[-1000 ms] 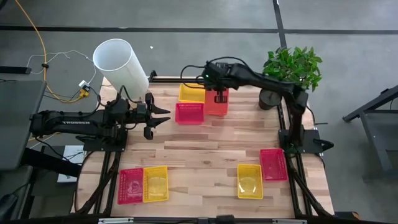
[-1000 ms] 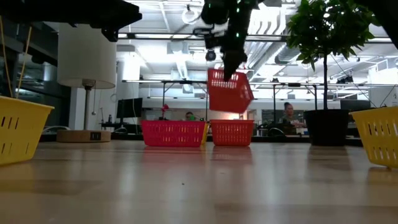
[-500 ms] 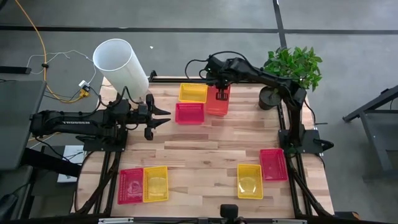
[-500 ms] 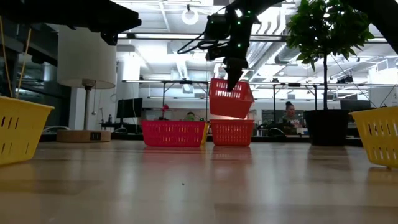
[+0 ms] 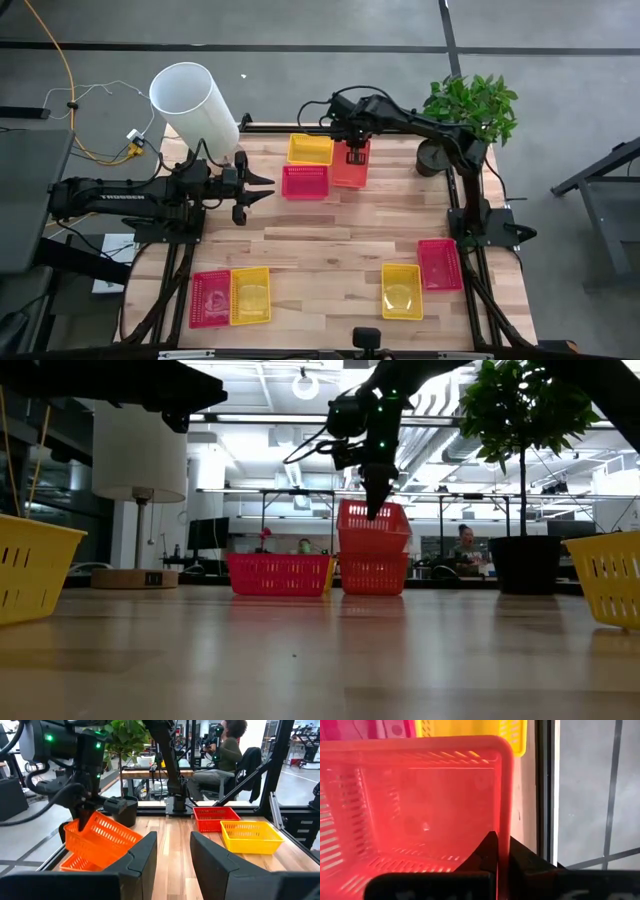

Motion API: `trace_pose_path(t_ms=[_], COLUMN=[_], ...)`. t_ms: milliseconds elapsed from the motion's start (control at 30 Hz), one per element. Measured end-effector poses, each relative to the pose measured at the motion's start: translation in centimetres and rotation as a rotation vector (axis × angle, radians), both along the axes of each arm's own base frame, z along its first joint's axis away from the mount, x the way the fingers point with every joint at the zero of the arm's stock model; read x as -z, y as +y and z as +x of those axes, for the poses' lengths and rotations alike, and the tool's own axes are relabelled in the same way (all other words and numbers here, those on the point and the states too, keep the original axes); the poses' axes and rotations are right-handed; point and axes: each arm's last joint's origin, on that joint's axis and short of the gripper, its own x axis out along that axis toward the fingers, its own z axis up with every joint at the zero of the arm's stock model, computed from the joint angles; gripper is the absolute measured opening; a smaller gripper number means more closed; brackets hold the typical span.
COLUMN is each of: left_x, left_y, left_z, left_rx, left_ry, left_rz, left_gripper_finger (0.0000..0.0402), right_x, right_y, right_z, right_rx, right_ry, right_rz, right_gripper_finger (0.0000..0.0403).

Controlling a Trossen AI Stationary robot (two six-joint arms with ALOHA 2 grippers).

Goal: Stack baskets by color
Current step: Stack the bottom orange bin on the top orange bin

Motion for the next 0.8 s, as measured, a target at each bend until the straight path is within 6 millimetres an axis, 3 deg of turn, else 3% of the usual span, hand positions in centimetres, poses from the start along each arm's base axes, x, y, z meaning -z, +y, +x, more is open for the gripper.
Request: trace_pose_path(t_ms=[433, 533, 800], left_x=[0.0, 0.0, 0.0], left_y=[0.0, 0.0, 0.0], left_z=[0.0, 0.0, 0.0], left_rx=[0.0, 0.0, 0.0], left_ry=[0.0, 0.0, 0.0], left_rz=[0.0, 0.0, 0.0], left_gripper_finger=[0.0106, 0.0106, 0.0106], right_x=[0.06, 0.06, -0.07], right_y=[-0.08, -0.09, 0.25], right_z=[-0.05, -0.06, -0.22], right_rx=[0.008, 0.019, 0.009], right_ry=[0.011, 0.011, 0.032], right_rz=[-0.011, -0.015, -0.01], right_gripper_finger=[0.0008, 0.0041, 0.0186])
